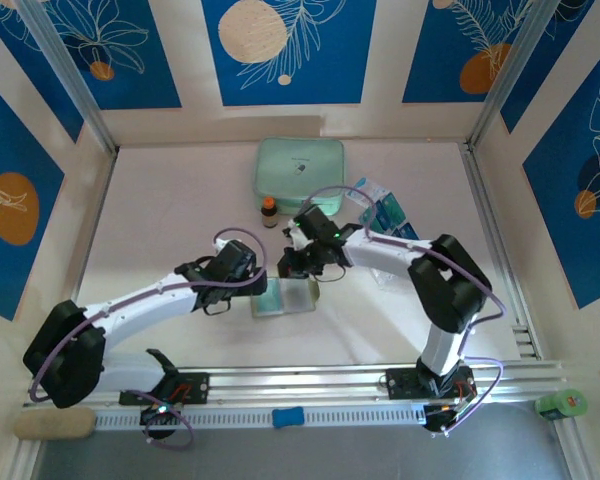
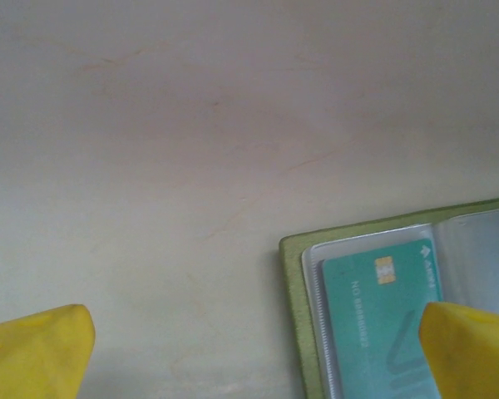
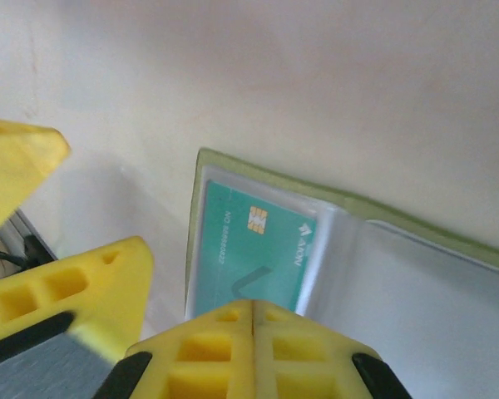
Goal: Put the credit cards into the card holder
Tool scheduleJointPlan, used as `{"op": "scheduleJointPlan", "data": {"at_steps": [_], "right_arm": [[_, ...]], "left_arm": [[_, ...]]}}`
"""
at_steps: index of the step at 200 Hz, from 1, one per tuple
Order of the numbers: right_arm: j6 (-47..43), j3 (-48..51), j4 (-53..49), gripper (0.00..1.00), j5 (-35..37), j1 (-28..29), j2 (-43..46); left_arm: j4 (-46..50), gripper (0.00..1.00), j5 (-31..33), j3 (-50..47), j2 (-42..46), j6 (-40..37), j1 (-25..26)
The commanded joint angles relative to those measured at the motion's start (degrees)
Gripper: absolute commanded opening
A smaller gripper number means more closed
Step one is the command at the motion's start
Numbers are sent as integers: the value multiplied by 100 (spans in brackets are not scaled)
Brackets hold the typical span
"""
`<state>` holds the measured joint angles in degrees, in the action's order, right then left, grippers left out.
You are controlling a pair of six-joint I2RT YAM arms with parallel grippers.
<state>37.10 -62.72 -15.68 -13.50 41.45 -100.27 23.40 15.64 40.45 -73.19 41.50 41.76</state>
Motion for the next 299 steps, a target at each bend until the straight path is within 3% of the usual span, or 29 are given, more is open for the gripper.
{"op": "scheduleJointPlan", "data": {"at_steps": [1, 43, 95, 181, 299], "right_arm": [[-157, 315, -181, 2, -65, -323, 383], [-290, 696, -287, 3, -46, -823, 845], [-526, 700, -524, 3, 137, -902, 900], [-546, 414, -558, 3, 334, -527, 375], [-428, 330, -395, 2, 427, -244, -257]], "left_arm": [[36, 100, -138, 313, -173, -131, 20], [-25, 100, -158, 594, -445, -151, 188], [-33, 100, -11, 788, -672, -90, 540], [-8, 100, 216, 926, -1135, -45, 985], [-167, 100, 221, 676, -1276, -1, 1054]]}}
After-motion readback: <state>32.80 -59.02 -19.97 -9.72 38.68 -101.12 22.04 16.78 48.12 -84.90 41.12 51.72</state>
